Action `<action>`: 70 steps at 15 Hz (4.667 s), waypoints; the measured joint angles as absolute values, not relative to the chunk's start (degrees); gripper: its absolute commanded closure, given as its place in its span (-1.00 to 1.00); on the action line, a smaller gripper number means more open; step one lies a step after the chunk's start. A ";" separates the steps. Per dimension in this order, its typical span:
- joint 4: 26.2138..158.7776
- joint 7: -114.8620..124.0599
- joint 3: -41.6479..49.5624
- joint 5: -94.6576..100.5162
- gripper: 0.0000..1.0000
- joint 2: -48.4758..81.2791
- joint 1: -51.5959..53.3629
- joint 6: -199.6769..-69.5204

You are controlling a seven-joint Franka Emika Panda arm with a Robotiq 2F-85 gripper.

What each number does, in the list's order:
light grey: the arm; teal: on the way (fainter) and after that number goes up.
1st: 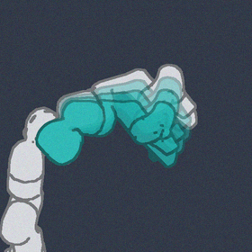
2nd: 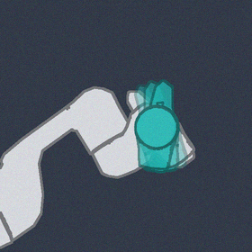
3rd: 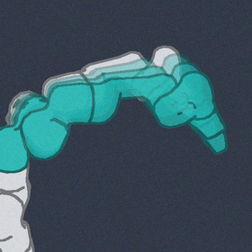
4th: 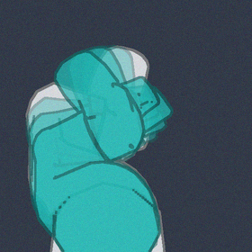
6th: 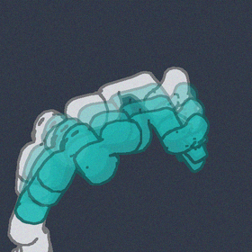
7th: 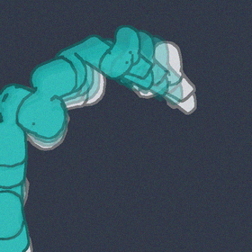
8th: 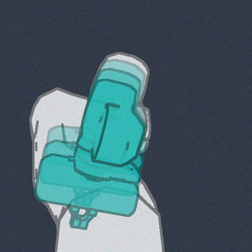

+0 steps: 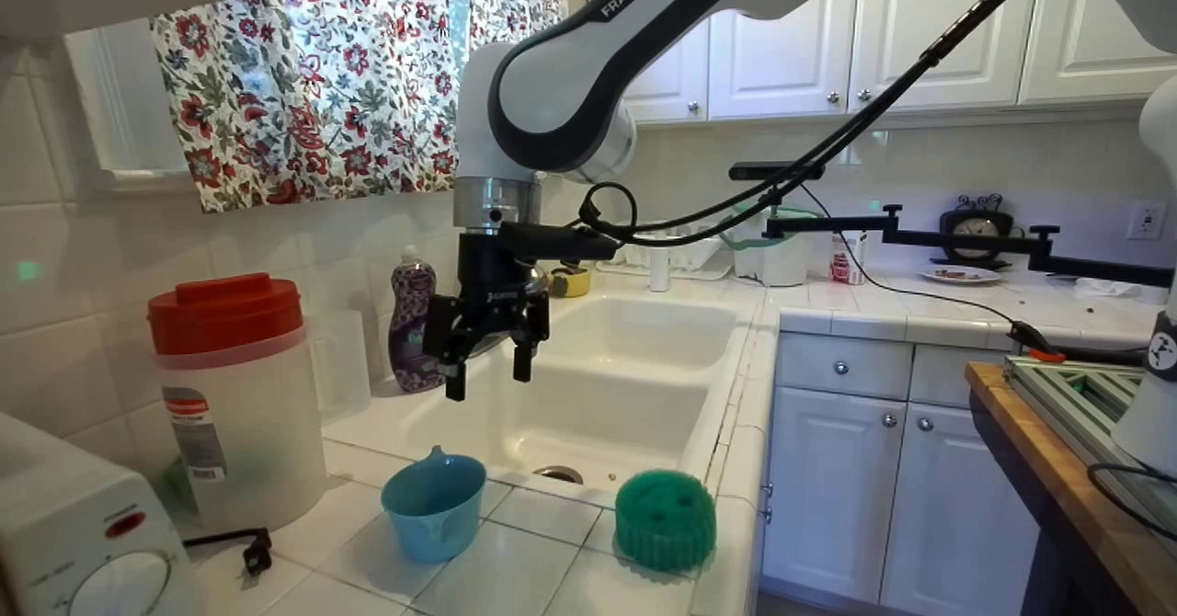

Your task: Put the cup into the sink

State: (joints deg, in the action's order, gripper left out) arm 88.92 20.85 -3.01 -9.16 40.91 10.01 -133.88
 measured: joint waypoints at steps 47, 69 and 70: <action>55.81 20.90 -2.44 -6.53 -0.39 65.35 13.04 -110.55; 53.25 20.90 -2.39 -6.53 -0.63 67.25 13.37 -110.07; 53.25 20.90 -2.38 -6.53 0.20 67.25 13.37 -110.11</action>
